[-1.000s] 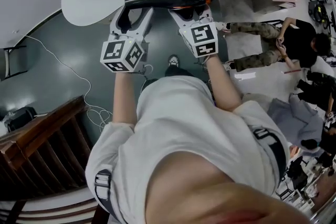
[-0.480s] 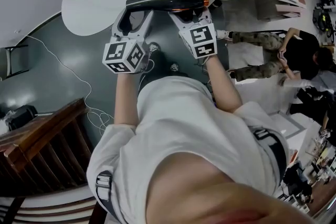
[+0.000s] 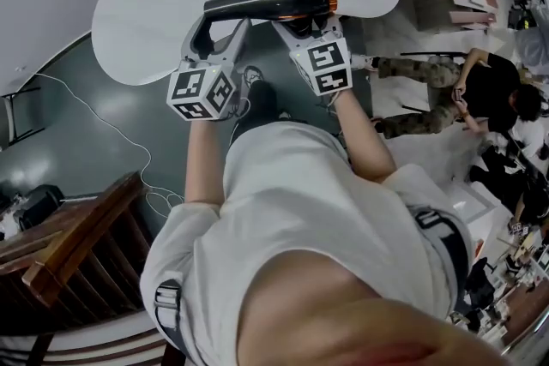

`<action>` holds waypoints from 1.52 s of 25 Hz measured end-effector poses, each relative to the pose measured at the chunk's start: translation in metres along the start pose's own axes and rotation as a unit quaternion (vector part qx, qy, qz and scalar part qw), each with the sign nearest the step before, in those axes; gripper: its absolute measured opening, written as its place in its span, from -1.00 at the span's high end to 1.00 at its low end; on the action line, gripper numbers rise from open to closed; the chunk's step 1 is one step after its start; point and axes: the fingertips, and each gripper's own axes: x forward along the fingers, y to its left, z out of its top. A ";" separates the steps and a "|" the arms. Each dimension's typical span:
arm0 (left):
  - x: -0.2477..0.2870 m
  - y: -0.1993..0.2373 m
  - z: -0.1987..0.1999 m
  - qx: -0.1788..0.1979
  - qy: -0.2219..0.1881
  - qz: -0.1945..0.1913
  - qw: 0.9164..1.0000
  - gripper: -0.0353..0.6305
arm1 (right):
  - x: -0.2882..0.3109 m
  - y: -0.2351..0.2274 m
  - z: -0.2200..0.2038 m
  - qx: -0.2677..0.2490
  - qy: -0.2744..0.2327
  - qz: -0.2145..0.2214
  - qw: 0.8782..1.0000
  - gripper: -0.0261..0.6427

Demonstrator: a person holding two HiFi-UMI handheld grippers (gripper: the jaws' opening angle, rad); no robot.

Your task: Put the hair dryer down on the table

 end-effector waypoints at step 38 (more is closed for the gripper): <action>0.182 0.146 0.010 0.082 0.141 -0.129 0.978 -0.16 | 0.186 -0.036 -0.022 0.262 0.089 -0.071 0.958 0.08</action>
